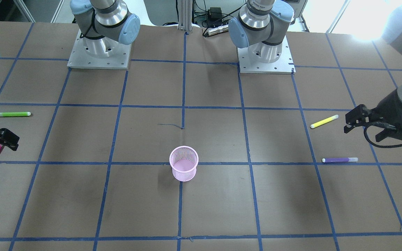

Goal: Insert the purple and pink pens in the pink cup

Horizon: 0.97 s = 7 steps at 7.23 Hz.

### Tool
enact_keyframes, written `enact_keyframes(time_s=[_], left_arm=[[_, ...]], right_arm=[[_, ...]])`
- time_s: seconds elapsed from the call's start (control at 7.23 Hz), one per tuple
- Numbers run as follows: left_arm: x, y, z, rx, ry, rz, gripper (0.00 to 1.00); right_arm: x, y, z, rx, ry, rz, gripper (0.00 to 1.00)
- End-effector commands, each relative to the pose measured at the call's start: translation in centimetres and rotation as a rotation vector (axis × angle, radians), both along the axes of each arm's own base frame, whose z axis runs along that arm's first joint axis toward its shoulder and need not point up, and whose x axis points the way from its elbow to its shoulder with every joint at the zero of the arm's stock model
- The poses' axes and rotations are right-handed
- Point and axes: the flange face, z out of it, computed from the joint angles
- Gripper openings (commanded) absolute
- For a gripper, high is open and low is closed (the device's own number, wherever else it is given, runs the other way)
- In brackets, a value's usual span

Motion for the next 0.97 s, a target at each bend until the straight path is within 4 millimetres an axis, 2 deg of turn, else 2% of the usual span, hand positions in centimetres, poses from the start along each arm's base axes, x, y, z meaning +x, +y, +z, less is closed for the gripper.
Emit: enact_keyframes(time_s=[0.0,0.14,0.28,0.41,0.55,0.69,0.83], left_arm=[[6.0,0.1,-4.5,-0.045,-0.024,-0.324,1.0],[6.7,-0.6,-5.9,-0.073,-0.02,-0.519,1.0],[6.8,-1.3,-6.7,-0.118,-0.035,-0.77,1.0],[6.3,-1.7,-8.0,-0.116,-0.022,-0.931,1.0],[4.4,-2.0,-9.8,-0.101,0.015,-1.013,1.0],[0.2,-2.6,-10.8,-0.077,0.025,-1.109,1.0],[-3.5,-3.4,-10.9,0.048,-0.085,-1.179,1.0]], right_arm=[[-5.5,0.0,-5.6,0.0,-0.002,0.013,1.0],[-5.8,-0.1,-6.0,-0.004,0.003,0.016,1.0],[-5.9,0.2,-6.8,0.005,0.004,0.014,0.92],[-6.3,-0.2,-6.5,0.001,0.014,0.012,0.91],[-7.1,0.1,-7.2,0.012,0.009,0.0,0.89],[-8.4,0.3,-8.9,0.032,-0.006,-0.02,0.87],[-8.7,0.4,-9.4,0.039,-0.014,-0.028,0.83]])
